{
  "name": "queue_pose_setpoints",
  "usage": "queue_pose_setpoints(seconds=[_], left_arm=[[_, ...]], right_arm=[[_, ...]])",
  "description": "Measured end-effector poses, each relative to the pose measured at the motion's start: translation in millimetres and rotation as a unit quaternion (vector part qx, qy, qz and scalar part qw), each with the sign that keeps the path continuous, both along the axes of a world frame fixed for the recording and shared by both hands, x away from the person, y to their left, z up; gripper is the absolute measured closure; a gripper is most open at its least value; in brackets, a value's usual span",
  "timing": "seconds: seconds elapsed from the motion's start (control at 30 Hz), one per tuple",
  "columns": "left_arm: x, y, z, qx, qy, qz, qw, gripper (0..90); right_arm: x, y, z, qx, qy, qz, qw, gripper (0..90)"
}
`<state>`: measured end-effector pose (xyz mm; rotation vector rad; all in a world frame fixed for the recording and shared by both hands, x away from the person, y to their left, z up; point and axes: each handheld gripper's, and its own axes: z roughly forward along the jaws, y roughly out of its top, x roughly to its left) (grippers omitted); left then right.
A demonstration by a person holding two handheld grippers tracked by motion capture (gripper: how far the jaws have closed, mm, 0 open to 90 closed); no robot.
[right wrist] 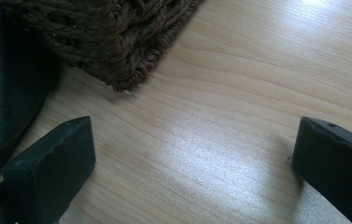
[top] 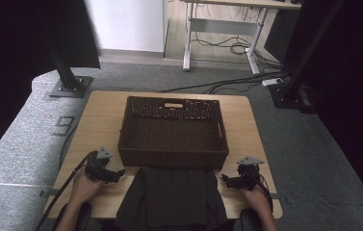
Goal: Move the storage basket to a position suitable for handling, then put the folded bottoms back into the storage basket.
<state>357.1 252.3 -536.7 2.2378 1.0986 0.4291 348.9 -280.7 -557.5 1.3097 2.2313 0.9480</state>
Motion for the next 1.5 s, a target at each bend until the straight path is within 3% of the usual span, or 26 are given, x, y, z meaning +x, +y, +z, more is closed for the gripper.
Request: queue_pose_setpoints(seconds=[0.13, 0.17, 0.3, 0.4, 0.5, 0.87, 1.13, 1.27, 1.4, 1.43, 1.5], left_arm=[[1.2, -4.0, -7.3, 0.006, 0.010, -0.009, 0.9999, 0.0], [2.5, -4.0, -8.6, -0.004, 0.017, -0.010, 0.9998, 0.0], [1.2, -2.8, -12.0, -0.017, 0.001, -0.011, 0.9998, 0.0], [0.9, -2.8, -12.0, -0.017, 0.002, -0.008, 0.9998, 0.0], [-0.3, -3.5, -11.9, -0.018, 0.001, 0.009, 0.9998, 0.0], [-1.6, -4.7, -11.9, -0.018, 0.002, 0.019, 0.9997, 0.0], [-3.9, -9.7, -5.9, -0.004, 0.032, 0.017, 0.9993, 0.1], [-8.5, -11.0, 1.3, -0.029, 0.039, 0.009, 0.9988, 1.8], [-18.3, -15.6, 14.4, -0.048, 0.023, -0.004, 0.9986, 2.1], [-23.8, -20.0, 20.2, -0.063, 0.018, -0.014, 0.9977, 2.8], [-26.4, -23.0, 22.6, -0.066, 0.016, -0.019, 0.9975, 2.7]], right_arm=[[-0.3, 0.0, 0.0, 0.000, 0.000, 0.001, 1.0000, 0.0], [-0.4, 0.0, 0.0, 0.000, 0.000, 0.001, 1.0000, 0.0], [-0.7, 0.0, 0.0, 0.000, 0.000, 0.002, 1.0000, 0.0], [-0.8, 0.0, 0.0, 0.000, 0.000, 0.002, 1.0000, 0.0], [-1.0, 0.0, 0.0, 0.000, 0.000, 0.002, 1.0000, 0.0], [-1.2, 1.2, 0.0, 0.000, 0.000, -0.009, 1.0000, 0.0], [-3.7, 2.4, 4.3, -0.012, 0.023, 0.000, 0.9997, 0.0], [-7.0, 2.6, 8.3, -0.001, 0.035, 0.010, 0.9993, 1.5], [-13.2, 5.6, 18.2, 0.013, 0.033, 0.018, 0.9992, 0.4], [-17.4, 8.9, 23.7, 0.024, 0.032, 0.023, 0.9989, 0.0], [-19.1, 10.3, 25.7, 0.028, 0.033, 0.026, 0.9988, 0.0]])
